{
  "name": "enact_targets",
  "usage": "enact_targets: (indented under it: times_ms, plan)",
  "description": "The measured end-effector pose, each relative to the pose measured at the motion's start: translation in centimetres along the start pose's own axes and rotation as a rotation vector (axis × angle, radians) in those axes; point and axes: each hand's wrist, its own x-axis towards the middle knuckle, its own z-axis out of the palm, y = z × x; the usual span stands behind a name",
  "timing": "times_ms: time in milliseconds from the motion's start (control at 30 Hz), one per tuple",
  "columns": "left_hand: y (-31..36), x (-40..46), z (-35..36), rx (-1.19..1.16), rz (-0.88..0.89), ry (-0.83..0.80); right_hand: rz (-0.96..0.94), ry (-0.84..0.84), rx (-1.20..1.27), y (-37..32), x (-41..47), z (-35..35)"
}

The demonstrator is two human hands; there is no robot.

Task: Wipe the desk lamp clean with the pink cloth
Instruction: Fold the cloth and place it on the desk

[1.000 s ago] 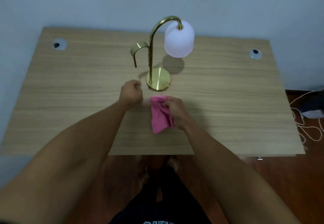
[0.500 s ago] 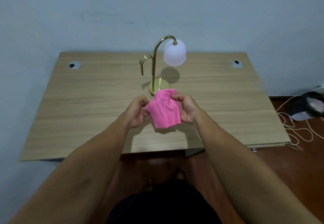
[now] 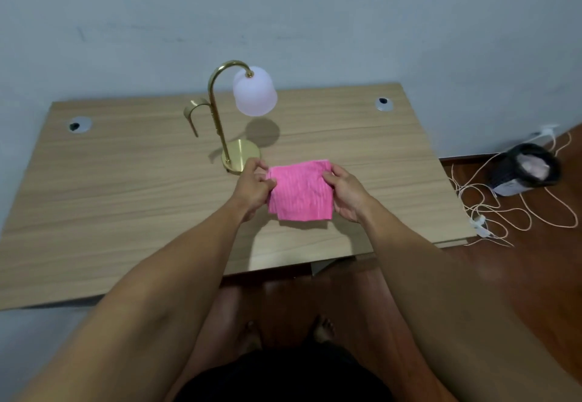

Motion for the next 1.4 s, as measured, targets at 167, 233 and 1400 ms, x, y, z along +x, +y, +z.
enact_targets:
  times_ms: [167,233,1400]
  plan:
    - [-1.2,1.1,7.4,0.155,0.017,0.006,0.030,0.106,-0.156,-0.2,1.1,-7.0]
    - [-2.0,1.3,9.6,0.129,-0.067,-0.044,0.016,0.133,-0.232,-0.1,1.7,-9.4]
    - [-3.2,-1.7,1.4,0.709,-0.034,0.101,-0.315,0.183,-0.946,2.1,4.3,-3.9]
